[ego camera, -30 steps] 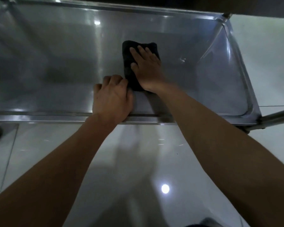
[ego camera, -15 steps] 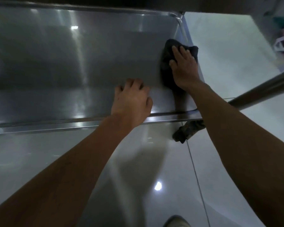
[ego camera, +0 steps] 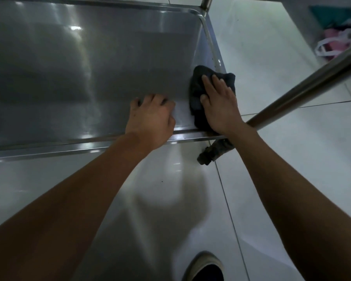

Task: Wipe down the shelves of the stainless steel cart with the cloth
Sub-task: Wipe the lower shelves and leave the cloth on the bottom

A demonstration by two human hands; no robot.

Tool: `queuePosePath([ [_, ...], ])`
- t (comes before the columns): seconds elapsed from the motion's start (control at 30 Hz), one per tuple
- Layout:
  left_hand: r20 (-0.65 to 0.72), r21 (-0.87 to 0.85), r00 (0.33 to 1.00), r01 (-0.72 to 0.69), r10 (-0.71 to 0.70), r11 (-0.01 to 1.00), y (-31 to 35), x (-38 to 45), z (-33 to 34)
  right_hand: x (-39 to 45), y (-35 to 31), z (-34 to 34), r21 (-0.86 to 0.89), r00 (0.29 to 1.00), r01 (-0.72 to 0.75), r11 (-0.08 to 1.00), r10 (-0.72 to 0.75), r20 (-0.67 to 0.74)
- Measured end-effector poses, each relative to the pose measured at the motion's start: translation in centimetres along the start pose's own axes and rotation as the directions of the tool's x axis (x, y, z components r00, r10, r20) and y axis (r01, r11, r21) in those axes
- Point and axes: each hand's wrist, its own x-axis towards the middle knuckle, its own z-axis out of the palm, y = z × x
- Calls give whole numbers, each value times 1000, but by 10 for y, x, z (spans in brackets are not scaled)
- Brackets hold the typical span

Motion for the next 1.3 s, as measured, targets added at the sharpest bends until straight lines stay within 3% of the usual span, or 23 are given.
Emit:
queuePosePath([
  [0.2,-47,-37,998,-45,43,998,-22,-25,-8,-46,-8,7,-44,1000,-16,999,17,16],
  [0.37,-85,-34,996,-4,1,999,-65,-62,-25,-51,-46,16,-67,999,-27,997,28,23],
  [0.9,-99,-28,967,234,-236,972,-228,-172,-82,-28,-279,81,-58,973,196,979,-186,137],
  [1.1,-124,-35,940,315,-317,948,-272,-206,-97,-24,-359,100,-22,919,344,939,-332,211],
  [1.3,-123,-39,925,357,-359,933,-289,-216,-100,-20,-391,109,-14,885,417,909,-402,235],
])
